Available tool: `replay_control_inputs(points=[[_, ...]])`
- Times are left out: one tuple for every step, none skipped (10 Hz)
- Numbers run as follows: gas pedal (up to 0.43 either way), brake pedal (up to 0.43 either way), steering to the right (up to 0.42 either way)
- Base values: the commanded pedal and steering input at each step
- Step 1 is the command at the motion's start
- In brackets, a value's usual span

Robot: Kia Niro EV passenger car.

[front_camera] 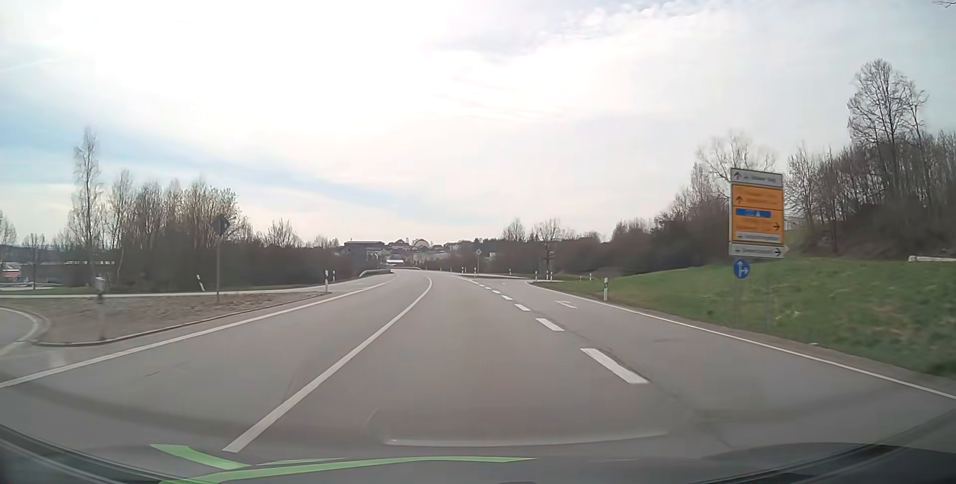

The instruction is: Follow the waypoints while adhering to traffic rules and regulations

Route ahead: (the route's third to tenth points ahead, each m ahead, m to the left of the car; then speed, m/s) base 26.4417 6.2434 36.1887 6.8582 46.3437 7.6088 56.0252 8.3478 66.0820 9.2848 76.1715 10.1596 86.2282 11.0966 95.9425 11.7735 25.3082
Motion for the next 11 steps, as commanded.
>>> replay_control_inputs(points=[[0.169,0.0,-0.008],[0.15,0.0,-0.008],[0.15,0.0,-0.008],[0.15,0.0,-0.008],[0.138,0.0,-0.008],[0.138,0.0,-0.008],[0.138,0.0,-0.008],[0.138,0.0,-0.008],[0.138,0.0,-0.008],[0.138,0.0,-0.008],[0.138,0.0,-0.007]])
